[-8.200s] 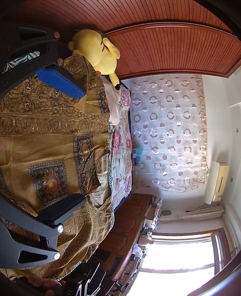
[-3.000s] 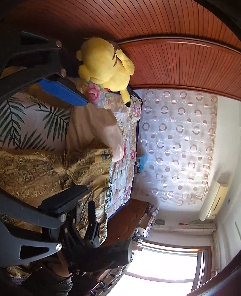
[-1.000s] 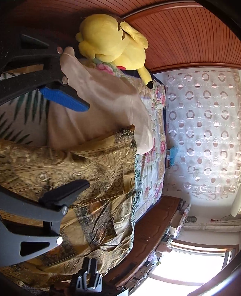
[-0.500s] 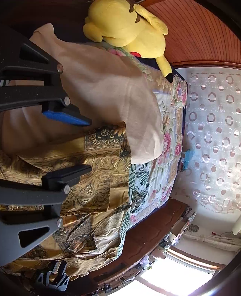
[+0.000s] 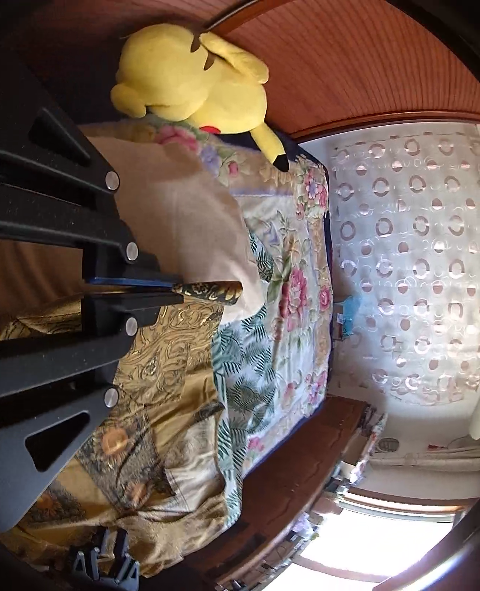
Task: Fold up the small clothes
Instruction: 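Grasp the shirt side with the left tool and fold it toward the center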
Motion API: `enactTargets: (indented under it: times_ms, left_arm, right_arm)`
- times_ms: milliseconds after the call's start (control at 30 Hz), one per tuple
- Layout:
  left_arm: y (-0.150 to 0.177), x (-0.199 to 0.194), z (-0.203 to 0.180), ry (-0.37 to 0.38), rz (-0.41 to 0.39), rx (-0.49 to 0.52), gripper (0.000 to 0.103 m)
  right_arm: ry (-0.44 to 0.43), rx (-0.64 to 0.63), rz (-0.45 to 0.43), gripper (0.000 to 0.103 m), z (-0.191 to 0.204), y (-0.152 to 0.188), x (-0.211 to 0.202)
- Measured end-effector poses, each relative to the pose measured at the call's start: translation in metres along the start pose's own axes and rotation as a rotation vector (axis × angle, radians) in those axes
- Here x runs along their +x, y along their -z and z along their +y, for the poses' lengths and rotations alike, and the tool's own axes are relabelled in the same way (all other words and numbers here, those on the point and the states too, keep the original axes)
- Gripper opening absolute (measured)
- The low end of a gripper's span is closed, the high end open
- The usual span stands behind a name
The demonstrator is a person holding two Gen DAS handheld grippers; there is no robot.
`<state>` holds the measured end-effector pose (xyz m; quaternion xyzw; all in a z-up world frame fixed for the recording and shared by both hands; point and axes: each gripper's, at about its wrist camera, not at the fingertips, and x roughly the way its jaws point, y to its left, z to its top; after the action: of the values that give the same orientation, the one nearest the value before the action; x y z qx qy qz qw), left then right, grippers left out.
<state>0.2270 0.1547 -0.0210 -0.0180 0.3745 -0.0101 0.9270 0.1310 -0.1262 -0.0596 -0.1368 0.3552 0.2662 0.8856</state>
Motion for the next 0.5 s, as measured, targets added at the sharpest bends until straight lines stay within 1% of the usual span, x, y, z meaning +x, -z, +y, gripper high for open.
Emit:
enactTargets:
  times_ms: [67,133,200,267,300,333,367,433,500]
  left_arm:
    - [0.006,0.006,0.002,-0.02,0.021,0.001,0.004]
    - [0.013,0.004,0.006,-0.016,0.019,-0.011,0.008]
    - [0.02,-0.003,0.006,0.003,0.004,-0.014,0.02]
    - [0.029,-0.012,0.005,0.035,-0.01,-0.016,0.048]
    - [0.036,-0.017,0.003,0.057,-0.006,-0.007,0.054]
    - [0.04,-0.02,0.0,0.059,0.0,0.0,0.07]
    - [0.048,-0.025,-0.004,0.057,0.002,0.01,0.078]
    - [0.065,-0.035,-0.011,0.031,-0.009,0.032,0.078]
    - [0.085,-0.044,-0.017,0.0,0.001,0.057,0.078]
  right_arm:
    - [0.0,0.0,0.0,0.03,0.0,0.0,0.0]
    - [0.0,-0.001,0.0,0.03,0.0,0.001,0.0]
    - [-0.001,-0.001,0.0,0.03,0.0,0.0,0.0]
    - [-0.001,-0.002,0.0,0.031,0.0,0.0,0.0]
    - [-0.001,-0.002,0.0,0.031,0.0,0.0,0.0]
    - [-0.002,-0.002,0.0,0.03,-0.001,0.0,0.0]
    - [-0.002,-0.002,0.0,0.031,-0.001,0.001,0.0]
    - [-0.002,-0.002,0.0,0.031,-0.001,0.001,0.0]
    - [-0.002,-0.003,0.0,0.031,-0.001,0.001,-0.001]
